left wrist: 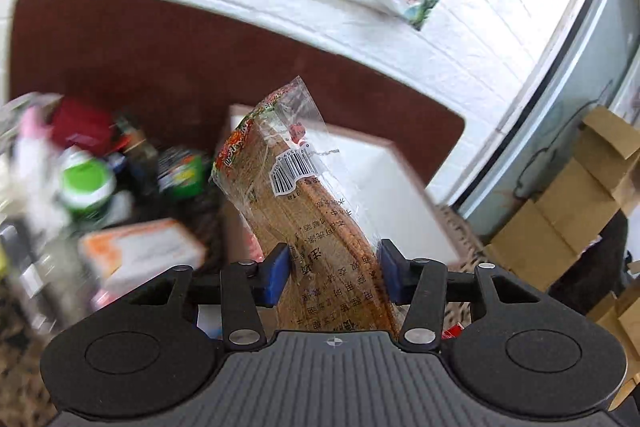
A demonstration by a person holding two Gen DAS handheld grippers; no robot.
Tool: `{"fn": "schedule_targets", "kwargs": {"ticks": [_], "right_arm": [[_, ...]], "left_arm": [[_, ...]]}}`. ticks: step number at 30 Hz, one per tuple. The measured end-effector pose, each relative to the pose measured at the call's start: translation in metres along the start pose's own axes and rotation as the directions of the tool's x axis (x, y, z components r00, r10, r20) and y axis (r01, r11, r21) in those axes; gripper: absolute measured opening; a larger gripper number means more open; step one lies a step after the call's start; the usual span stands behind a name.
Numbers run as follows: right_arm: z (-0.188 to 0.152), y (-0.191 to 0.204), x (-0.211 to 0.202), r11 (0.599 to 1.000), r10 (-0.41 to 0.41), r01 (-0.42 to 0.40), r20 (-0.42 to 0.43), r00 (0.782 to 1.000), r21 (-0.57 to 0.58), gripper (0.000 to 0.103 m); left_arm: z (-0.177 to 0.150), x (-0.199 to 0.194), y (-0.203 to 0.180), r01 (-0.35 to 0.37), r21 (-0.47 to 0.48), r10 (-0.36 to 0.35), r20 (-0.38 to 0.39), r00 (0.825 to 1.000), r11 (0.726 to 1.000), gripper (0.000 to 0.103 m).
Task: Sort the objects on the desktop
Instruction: 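Carry the biscuit packet with the left gripper into the box and open it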
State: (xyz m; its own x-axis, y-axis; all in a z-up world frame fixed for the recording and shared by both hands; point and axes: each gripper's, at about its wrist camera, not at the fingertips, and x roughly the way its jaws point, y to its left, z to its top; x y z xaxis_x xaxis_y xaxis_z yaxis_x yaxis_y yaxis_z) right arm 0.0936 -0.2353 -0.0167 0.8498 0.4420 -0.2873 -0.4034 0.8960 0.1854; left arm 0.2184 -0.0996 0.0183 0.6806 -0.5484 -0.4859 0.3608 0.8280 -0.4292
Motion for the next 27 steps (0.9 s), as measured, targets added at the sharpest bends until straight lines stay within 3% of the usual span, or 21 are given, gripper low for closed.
{"fn": "schedule_targets", "kwargs": {"ticks": [4, 11, 24, 26, 27], "right_arm": [[0.009, -0.034, 0.024, 0.998, -0.056, 0.056, 0.033, 0.998, 0.015, 0.015], [0.015, -0.09, 0.074, 0.994, -0.109, 0.109, 0.017, 0.994, 0.029, 0.015], [0.008, -0.14, 0.122, 0.994, -0.101, 0.101, -0.011, 0.995, 0.033, 0.015], [0.006, -0.143, 0.131, 0.994, -0.103, 0.104, -0.026, 0.994, 0.031, 0.015], [0.005, -0.145, 0.136, 0.994, -0.106, 0.108, -0.037, 0.994, 0.029, 0.015]], "left_arm": [[0.013, 0.048, -0.003, 0.021, 0.0, -0.021, 0.002, 1.0, 1.0, 0.048], [0.035, 0.119, 0.001, 0.027, -0.011, -0.027, -0.038, 0.999, 1.0, 0.045], [0.047, 0.188, 0.029, -0.006, -0.063, 0.0, -0.096, 0.995, 0.998, 0.045], [0.048, 0.195, 0.032, -0.024, -0.056, 0.019, -0.1, 0.995, 0.998, 0.046], [0.048, 0.198, 0.031, -0.034, -0.044, 0.029, -0.101, 0.994, 0.998, 0.058]]}}
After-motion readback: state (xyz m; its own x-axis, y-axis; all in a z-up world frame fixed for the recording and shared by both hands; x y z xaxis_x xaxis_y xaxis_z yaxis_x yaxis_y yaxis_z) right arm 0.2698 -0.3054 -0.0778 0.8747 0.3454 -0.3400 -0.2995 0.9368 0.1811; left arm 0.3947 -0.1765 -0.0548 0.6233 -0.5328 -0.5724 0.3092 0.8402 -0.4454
